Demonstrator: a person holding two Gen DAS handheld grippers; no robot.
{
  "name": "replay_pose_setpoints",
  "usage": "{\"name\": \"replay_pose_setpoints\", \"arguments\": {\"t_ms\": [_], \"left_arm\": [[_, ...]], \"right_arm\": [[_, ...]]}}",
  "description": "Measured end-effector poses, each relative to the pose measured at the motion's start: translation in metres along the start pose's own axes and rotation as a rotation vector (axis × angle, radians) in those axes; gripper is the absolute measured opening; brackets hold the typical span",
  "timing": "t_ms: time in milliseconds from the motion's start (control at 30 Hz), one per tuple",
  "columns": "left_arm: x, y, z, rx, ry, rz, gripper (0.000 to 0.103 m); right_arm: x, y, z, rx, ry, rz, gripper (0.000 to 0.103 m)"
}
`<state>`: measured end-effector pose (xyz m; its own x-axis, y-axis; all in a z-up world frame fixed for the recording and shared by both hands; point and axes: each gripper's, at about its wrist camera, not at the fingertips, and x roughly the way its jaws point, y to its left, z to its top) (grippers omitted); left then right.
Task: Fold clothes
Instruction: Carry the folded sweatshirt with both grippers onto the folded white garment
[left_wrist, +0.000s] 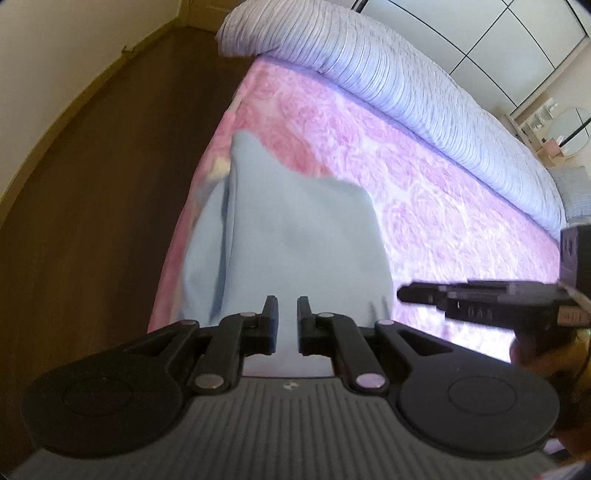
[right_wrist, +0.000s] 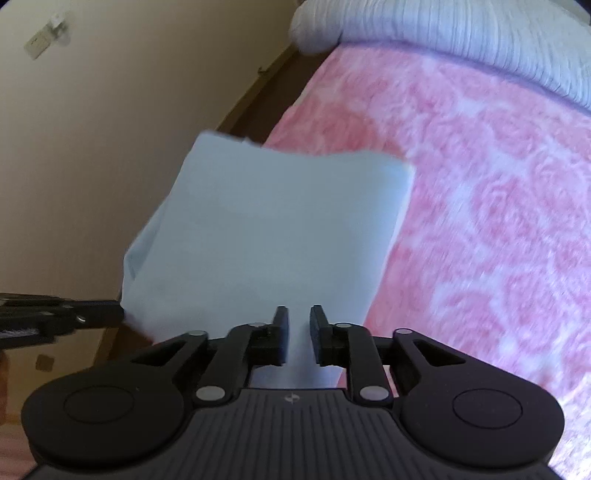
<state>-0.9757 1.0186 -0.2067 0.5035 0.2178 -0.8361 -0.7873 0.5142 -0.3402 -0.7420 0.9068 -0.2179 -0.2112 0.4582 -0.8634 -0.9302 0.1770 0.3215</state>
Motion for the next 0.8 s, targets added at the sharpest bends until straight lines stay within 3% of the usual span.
{"name": "replay_pose_setpoints", "arguments": {"t_ms": [67,200,300,433,533,633,700,800], "left_arm": [[0.02,0.001,0.009,0.024,-0.001,0.032,0.007],[0.075,0.009,-0.003,0.066,0.083,0.148,0.008],[0.078,0.032,-0.024,-0.04,0.053,0.123,0.009],[0.072,0.025,-0.018,0.009,0.076,0.136,0.009],[0.063,0.008,0.002,0.073,0.085,0.152,0.008],[0.053,-0.002,0.019,0.101,0.07,0.152,0.009],[0.059,-0.003,0.019,0.104,0.089,0.17,0.009],[0.073,-0.001,0.011,0.09,0.139,0.193,0.009]], "right_arm": [[0.016,-0.006,0.013,0.001,0.007,-0.018,0.024],[0.045,-0.006,0.012,-0.015,0.061,-0.038,0.025],[0.074,0.001,-0.003,-0.06,0.123,-0.018,0.027],[0.088,0.009,-0.002,-0.115,0.125,-0.039,0.027],[0.082,-0.002,0.011,-0.055,0.15,-0.009,0.026],[0.063,-0.015,0.022,0.018,0.11,-0.018,0.027],[0.054,-0.021,0.025,0.031,0.085,-0.043,0.028],[0.057,-0.026,0.023,0.038,0.113,-0.054,0.028]]}}
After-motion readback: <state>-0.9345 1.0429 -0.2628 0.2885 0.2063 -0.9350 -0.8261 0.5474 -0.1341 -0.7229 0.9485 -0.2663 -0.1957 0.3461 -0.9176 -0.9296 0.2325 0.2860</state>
